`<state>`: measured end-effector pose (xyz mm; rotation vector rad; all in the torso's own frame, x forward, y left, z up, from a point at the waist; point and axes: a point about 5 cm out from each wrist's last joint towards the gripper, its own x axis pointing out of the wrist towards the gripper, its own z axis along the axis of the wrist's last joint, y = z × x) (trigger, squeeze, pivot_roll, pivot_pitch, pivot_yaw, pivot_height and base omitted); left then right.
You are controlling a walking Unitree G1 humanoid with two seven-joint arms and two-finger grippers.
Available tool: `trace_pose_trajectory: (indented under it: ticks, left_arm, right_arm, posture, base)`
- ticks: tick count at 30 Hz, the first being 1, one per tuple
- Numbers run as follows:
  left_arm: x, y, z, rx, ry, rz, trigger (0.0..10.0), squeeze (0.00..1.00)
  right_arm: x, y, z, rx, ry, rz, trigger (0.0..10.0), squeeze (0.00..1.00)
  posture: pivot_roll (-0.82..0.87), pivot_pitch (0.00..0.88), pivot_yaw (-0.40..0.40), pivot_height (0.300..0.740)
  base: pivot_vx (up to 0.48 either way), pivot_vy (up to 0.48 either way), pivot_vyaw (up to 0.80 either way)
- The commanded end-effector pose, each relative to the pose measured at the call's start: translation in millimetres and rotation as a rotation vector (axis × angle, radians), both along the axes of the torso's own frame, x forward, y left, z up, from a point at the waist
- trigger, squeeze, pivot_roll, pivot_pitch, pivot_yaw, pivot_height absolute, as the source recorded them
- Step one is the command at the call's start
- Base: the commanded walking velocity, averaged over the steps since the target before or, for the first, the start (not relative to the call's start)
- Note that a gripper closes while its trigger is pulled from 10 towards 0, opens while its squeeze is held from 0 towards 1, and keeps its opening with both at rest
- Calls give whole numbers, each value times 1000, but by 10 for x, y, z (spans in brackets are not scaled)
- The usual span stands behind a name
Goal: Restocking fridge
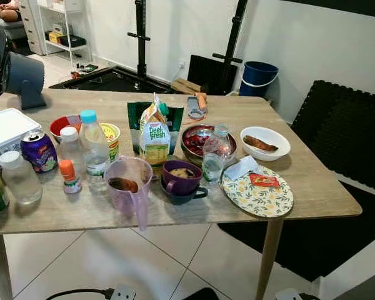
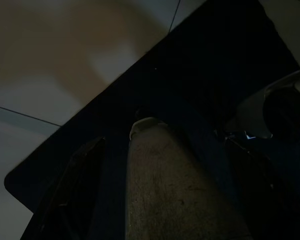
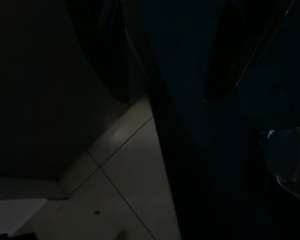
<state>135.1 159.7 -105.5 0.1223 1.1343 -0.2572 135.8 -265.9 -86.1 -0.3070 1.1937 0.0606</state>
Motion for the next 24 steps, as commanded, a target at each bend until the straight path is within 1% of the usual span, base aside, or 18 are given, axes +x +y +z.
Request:
trace_pose_trajectory:
  ticks: [1,2,5,6,7,12,17,19,21,24]
  left_arm:
    - [-216,0,-71,2,95,-22,10000,0]
    - [-216,0,-71,2,95,-22,10000,0]
    - [-219,13,-72,9,89,2,10000,0]
    - [-219,13,-72,9,89,2,10000,0]
    - [-217,16,-72,10,87,5,10000,0]
    - [-207,16,-68,9,78,10,10000,0]
    - [-207,17,-68,9,77,9,10000,0]
    - [-209,15,-69,9,78,8,10000,0]
    - [-209,15,-69,9,77,6,10000,0]
    - [-206,18,-68,10,76,6,10000,0]
  right_arm:
    - [-17,-25,3,-6,3,-1,10000,0]
    - [-17,-25,3,-6,3,-1,10000,0]
    - [61,104,-15,4,-7,5,10000,0]
    - [61,104,-15,4,-7,5,10000,0]
    - [84,135,-16,6,-10,8,10000,0]
    - [112,173,-17,5,-13,19,10000,0]
    - [74,128,-17,-1,-9,20,10000,0]
    - [22,31,-4,-11,-3,15,10000,0]
    - [-7,-28,7,-16,0,11,10000,0]
    - [-9,-37,10,-17,-1,7,10000,0]
  posture:
    - [20,0,-79,740]
    - [20,0,-79,740]
    - [20,0,-81,740]
    - [20,0,-81,740]
    - [22,0,-82,740]
    - [29,0,-88,740]
    - [29,0,-88,740]
    - [30,0,-88,740]
    - [30,0,-87,740]
    - [29,0,-87,740]
  base:
    - [0,-454,0]
    - [0,-454,0]
    - [0,-421,0]
    - [0,-405,0]
    - [0,0,0]
    - [0,0,0]
    - [0,0,0]
    - [0,0,0]
    - [0,0,0]
    - [0,0,0]
